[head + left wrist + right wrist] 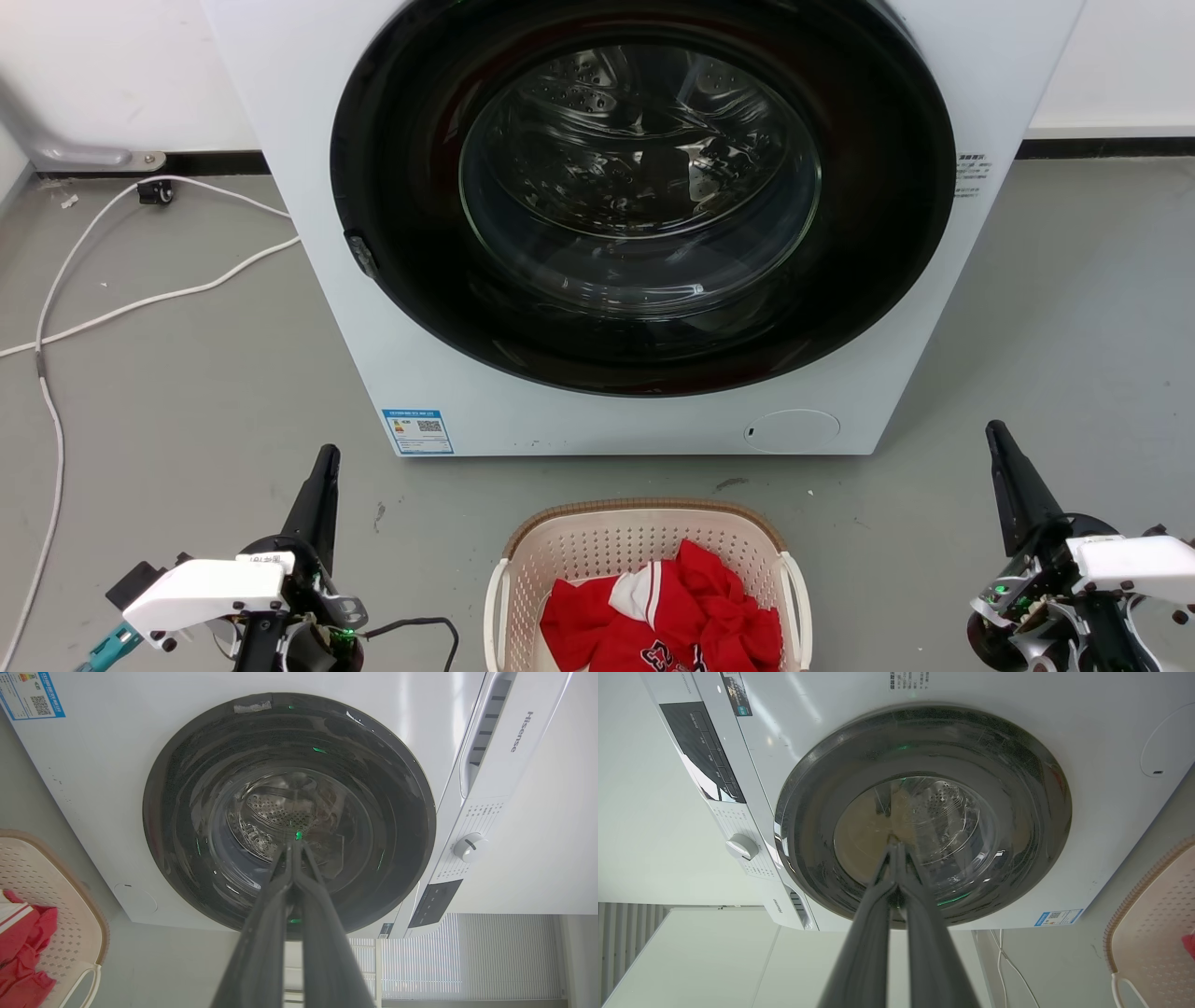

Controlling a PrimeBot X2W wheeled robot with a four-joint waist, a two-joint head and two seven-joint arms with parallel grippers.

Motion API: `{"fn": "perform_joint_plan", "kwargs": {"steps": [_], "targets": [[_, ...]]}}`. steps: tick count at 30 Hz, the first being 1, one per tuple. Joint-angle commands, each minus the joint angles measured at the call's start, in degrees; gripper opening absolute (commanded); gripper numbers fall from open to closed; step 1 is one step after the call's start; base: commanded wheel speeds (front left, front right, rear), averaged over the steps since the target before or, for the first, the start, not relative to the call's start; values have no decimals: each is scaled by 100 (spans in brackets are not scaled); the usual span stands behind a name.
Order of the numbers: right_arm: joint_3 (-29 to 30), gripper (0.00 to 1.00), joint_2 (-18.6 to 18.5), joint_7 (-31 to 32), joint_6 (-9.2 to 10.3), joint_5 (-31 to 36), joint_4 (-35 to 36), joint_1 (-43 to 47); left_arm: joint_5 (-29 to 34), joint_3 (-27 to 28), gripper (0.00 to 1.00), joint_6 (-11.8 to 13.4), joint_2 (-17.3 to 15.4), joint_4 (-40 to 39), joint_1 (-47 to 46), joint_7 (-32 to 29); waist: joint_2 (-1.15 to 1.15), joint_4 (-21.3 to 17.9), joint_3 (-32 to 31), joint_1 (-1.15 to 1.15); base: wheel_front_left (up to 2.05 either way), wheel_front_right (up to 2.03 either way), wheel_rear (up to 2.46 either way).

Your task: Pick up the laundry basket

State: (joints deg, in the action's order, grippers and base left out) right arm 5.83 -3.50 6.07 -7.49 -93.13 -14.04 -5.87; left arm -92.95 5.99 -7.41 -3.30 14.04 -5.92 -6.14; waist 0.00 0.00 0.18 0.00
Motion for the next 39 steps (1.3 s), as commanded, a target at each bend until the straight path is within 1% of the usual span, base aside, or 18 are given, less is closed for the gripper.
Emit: {"fn": "perform_joint_plan", "kwargs": {"steps": [1,28,29,33,39], "targets": [[11,0,19,3,0,32,-8,-65,23,17,0,-25,4,10,-60,-14,0,0,0,0,0,0,0],[34,0,36,30,0,41,-9,-68,44,36,0,-25,19,11,-62,-26,0,0,0,0,0,0,0],[24,100,14,6,0,35,-2,-1,12,18,100,0,11,1,-1,-15,0,0,0,0,0,0,0],[5,100,34,-7,1,38,-180,179,9,-2,100,9,54,186,174,-7,0,0,0,0,0,0,0],[-81,100,36,-183,1,141,-59,278,151,-36,100,7,52,54,268,170,0,-3,-2,0,0,0,0]]}}
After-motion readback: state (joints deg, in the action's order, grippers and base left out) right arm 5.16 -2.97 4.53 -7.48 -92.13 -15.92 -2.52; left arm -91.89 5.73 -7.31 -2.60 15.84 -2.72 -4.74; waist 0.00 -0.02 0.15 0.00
